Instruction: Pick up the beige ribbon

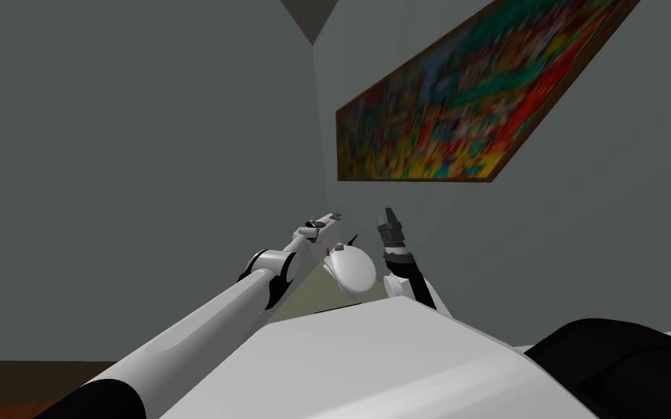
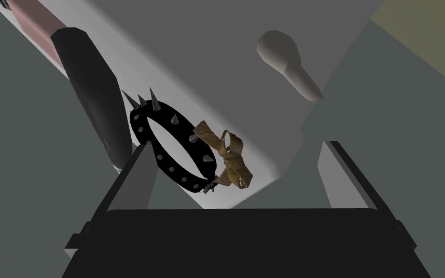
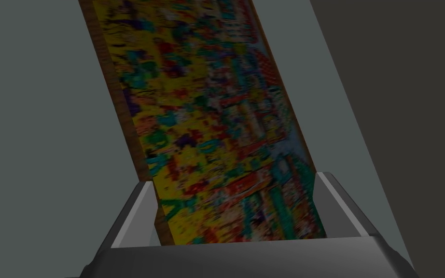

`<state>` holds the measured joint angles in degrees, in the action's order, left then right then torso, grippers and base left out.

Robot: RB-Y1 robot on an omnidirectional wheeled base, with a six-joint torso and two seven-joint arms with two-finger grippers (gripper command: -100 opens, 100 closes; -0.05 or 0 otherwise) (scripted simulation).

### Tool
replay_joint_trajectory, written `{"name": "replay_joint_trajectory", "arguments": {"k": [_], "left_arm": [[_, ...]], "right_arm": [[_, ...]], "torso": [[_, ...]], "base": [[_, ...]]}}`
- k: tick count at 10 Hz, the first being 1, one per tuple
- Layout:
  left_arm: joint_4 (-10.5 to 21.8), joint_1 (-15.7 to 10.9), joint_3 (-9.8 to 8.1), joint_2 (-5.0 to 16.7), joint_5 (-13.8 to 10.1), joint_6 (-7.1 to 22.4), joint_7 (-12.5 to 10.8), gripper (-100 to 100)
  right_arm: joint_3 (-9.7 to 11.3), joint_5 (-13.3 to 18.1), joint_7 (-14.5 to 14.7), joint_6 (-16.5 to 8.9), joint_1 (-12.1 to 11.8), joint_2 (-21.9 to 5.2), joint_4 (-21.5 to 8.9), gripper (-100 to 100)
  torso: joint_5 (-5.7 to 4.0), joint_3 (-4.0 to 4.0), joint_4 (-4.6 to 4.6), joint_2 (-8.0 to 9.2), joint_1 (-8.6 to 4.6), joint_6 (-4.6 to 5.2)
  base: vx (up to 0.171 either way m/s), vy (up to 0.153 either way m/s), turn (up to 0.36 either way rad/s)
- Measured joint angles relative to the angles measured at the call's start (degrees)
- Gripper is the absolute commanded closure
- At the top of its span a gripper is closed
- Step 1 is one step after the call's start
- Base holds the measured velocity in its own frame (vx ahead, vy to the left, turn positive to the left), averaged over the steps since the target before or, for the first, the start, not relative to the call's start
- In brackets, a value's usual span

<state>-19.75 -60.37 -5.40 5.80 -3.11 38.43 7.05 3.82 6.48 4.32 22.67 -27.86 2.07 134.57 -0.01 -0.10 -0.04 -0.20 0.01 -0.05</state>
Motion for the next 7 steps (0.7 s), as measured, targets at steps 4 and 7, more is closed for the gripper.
{"name": "replay_joint_trajectory", "arguments": {"k": [4,7], "left_arm": [[-2.44,1.34,0.36,-0.35,0.50,1.78,-0.14,-100],[0.34,0.69,0.30,-0.23,0.37,-0.37,-0.13,-100]], "right_arm": [[0.00,0.00,0.00,0.00,0.00,0.00,0.00,0],[0.00,0.00,0.00,0.00,0.01,0.00,0.00,0]], "torso": [[0.00,-0.02,-0.02,-0.02,-0.04,0.00],[0.00,0.05,0.01,0.12,0.00,0.00]], "base": [[0.056,-0.006,-0.011],[0.014,0.000,0.001]]}}
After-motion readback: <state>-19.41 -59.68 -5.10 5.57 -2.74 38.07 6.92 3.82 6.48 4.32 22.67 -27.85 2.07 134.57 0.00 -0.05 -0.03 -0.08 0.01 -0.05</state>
